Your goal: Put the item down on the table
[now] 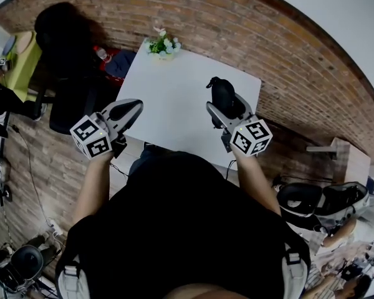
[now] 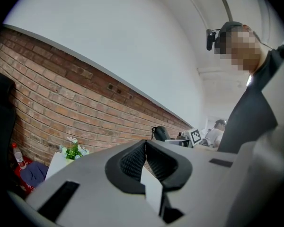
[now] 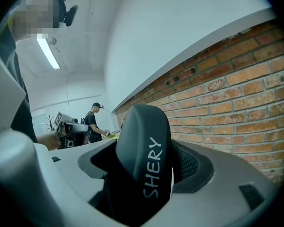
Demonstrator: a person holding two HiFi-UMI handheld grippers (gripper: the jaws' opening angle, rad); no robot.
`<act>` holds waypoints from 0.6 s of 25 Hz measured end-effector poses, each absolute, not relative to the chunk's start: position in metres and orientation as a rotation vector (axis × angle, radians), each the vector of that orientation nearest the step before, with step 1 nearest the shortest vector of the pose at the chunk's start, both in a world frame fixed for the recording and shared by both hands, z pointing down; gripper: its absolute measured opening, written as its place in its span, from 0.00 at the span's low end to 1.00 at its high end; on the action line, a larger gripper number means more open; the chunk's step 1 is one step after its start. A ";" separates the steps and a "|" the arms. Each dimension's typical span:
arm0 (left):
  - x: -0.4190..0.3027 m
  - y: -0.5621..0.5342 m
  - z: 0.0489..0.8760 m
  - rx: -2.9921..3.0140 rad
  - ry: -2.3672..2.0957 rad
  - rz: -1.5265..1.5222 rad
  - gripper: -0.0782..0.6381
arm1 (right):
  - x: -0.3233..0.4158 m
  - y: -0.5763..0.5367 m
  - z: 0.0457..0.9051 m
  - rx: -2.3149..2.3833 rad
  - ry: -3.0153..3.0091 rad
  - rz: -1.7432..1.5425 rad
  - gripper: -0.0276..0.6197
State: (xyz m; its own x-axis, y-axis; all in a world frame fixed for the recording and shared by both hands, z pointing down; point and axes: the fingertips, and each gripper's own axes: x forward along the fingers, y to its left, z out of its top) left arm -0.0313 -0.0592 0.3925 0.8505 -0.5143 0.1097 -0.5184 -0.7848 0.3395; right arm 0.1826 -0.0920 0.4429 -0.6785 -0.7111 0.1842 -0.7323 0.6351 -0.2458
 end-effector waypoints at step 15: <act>-0.030 -0.103 0.386 2.707 -0.641 0.062 0.13 | 0.181 -0.116 0.440 1.359 -2.731 0.492 0.58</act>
State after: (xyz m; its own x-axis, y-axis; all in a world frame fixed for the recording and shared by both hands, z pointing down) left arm -0.0303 -0.1030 0.3858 0.8962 -0.4262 0.1233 -0.4419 -0.8334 0.3320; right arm 0.1812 -0.1159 0.4404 -0.6121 -0.7688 0.1852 -0.7851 0.5627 -0.2588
